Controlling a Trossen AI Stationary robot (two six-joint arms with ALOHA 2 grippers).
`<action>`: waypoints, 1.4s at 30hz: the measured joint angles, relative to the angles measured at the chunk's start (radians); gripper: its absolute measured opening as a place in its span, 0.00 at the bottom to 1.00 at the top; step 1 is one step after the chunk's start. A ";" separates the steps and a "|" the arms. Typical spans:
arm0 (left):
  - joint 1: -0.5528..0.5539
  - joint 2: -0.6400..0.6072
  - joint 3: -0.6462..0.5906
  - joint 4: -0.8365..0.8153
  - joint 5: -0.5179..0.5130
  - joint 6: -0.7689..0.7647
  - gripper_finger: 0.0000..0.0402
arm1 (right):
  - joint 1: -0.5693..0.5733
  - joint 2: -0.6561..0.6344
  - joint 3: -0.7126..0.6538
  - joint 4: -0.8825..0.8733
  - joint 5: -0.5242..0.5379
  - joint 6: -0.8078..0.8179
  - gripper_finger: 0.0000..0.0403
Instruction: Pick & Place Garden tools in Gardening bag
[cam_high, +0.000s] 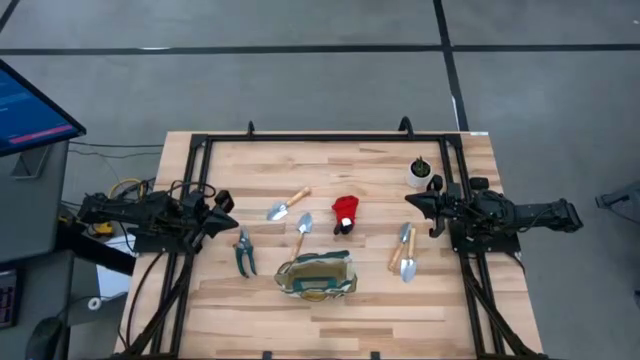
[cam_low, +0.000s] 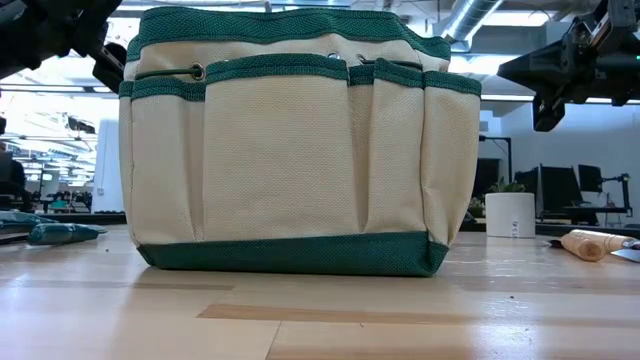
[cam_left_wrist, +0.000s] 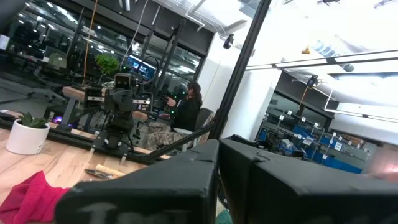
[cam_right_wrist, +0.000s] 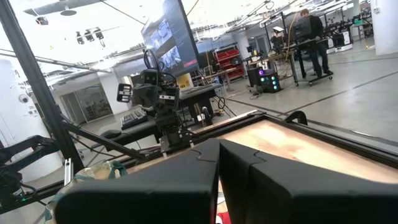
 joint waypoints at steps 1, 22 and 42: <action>0.000 0.000 0.000 0.000 0.000 0.000 0.00 | 0.000 0.000 0.000 0.000 0.000 0.000 0.00; 0.000 0.000 0.000 0.139 -0.041 0.000 0.00 | 0.000 0.000 0.000 0.044 -0.001 0.000 0.00; 0.000 0.005 0.000 0.307 -0.397 -0.086 0.00 | -0.002 0.046 0.136 0.062 0.030 -0.025 0.13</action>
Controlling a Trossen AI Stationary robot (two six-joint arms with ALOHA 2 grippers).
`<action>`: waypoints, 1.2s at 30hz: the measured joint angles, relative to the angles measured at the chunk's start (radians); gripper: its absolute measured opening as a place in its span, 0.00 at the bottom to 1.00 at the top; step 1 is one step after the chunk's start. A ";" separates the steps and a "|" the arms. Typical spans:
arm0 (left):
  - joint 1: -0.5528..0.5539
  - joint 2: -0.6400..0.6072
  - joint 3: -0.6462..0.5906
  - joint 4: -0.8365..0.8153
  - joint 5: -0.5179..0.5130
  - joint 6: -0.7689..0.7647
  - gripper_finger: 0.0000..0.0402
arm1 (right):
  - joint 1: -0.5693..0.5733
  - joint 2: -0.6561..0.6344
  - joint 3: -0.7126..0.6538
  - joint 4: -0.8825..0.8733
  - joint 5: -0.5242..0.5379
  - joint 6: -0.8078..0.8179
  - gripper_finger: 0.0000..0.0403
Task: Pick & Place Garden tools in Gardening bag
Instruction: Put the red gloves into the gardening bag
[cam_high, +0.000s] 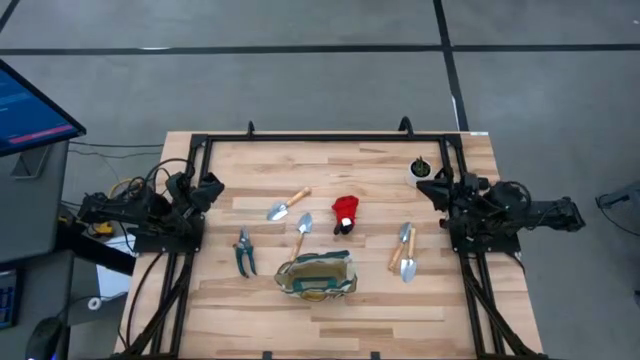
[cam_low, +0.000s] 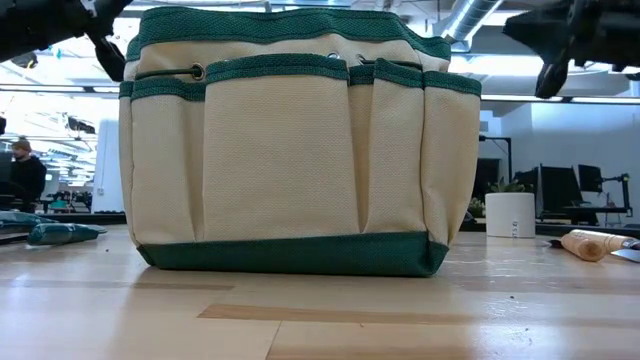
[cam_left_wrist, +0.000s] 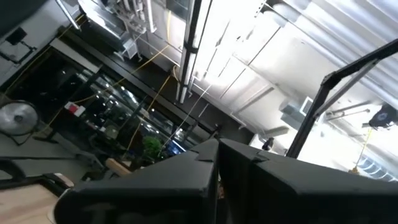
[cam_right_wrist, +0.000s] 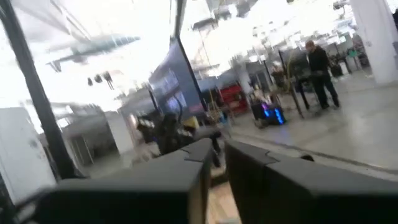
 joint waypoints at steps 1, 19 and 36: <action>0.000 0.000 0.000 0.000 -0.003 0.000 0.00 | 0.000 0.025 0.030 -0.024 0.002 -0.017 0.17; 0.000 0.000 0.000 0.002 0.014 0.008 0.05 | -0.008 0.967 0.727 -0.514 0.184 0.073 0.55; 0.000 0.000 0.000 0.002 0.031 0.011 0.23 | -0.092 1.573 1.169 -1.074 -0.108 0.736 0.66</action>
